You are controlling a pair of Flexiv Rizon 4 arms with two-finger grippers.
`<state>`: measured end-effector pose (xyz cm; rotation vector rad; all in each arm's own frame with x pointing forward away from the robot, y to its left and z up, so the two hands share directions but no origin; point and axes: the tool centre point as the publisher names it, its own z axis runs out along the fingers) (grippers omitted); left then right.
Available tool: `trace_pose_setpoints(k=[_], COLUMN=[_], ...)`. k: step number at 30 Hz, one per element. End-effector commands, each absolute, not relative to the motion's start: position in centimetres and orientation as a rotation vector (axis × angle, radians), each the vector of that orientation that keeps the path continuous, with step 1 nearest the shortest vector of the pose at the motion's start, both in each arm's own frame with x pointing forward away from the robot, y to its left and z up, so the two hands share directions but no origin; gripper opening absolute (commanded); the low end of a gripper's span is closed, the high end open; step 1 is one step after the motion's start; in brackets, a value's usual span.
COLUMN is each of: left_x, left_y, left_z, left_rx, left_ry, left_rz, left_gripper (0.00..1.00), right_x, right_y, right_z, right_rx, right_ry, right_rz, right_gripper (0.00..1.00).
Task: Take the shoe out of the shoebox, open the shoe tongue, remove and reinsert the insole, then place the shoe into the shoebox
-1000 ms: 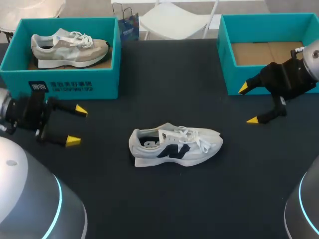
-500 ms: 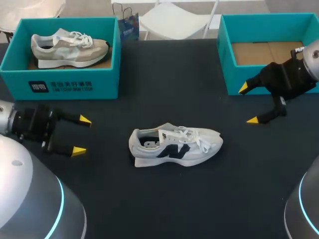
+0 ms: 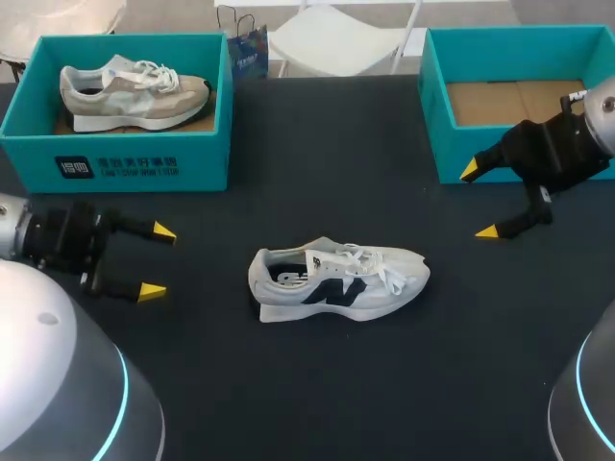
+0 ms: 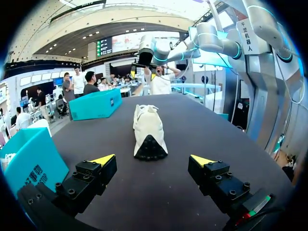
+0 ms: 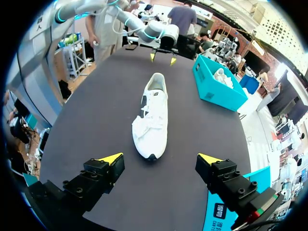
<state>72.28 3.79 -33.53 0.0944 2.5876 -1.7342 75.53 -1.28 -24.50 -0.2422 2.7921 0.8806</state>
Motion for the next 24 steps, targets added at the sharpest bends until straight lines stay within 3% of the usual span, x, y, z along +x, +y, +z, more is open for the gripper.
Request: trace_pose_setpoints(k=[1,11,24], left_x=[72.4,72.2,72.4], left_y=[3.7,1.0,-3.3], left_z=[-34.2,-38.4,-40.2], left_rx=[0.081,0.055,-0.011], left_ry=[2.603,2.635,2.606], left_rz=[-1.709,-1.682,-1.738], left_gripper=[1.0,1.0,1.0], right_x=[75.6,75.6,75.6], right_y=[-1.2,-1.2,-1.2], right_z=[-24.6,-24.6,-24.6], right_rx=[-0.242,-0.242,-0.242], right_ry=[2.794,2.794,2.794], right_rz=[0.876,0.876,0.876], right_gripper=[1.0,1.0,1.0])
